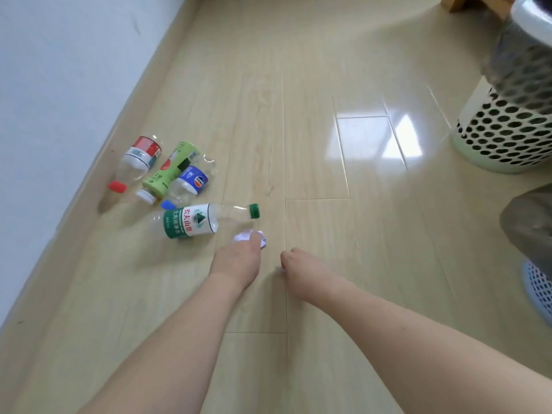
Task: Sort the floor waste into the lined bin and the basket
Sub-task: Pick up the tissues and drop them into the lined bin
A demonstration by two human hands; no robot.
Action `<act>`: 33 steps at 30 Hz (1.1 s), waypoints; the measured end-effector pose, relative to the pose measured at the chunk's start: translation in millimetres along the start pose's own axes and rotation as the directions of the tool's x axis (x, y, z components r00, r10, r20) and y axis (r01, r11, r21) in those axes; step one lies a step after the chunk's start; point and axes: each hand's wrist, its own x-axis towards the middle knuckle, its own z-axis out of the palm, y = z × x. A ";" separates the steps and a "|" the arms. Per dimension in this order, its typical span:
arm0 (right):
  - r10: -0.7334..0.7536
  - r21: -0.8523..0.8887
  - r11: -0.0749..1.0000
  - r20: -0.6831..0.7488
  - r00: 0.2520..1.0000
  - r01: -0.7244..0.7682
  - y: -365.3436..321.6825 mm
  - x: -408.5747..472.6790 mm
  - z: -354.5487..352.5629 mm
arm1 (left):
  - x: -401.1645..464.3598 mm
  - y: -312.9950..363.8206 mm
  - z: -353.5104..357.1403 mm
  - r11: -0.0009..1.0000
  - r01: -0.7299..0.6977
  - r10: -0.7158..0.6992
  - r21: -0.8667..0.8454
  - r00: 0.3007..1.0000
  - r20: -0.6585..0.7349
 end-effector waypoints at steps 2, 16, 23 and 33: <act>0.014 0.013 1.000 0.009 1.000 -0.014 4.1 -1.2 -5.7 | -3.9 1.6 -5.0 0.997 -0.027 0.028 0.068 1.000 -0.002; 0.220 -0.017 0.973 -0.239 0.946 -0.231 84.4 -175.2 -229.1 | 1.1 156.7 -233.4 0.868 -0.256 0.197 -0.426 0.964 -0.179; 0.410 0.092 0.906 -0.440 0.799 -0.414 182.9 -296.8 -275.9 | -35.2 323.8 -284.5 0.715 -0.468 0.374 -0.519 0.884 -0.281; 0.641 0.223 0.767 -0.297 0.708 -0.601 287.5 -373.1 -212.0 | -76.3 469.6 -220.9 0.777 -0.532 0.571 -0.337 0.820 0.022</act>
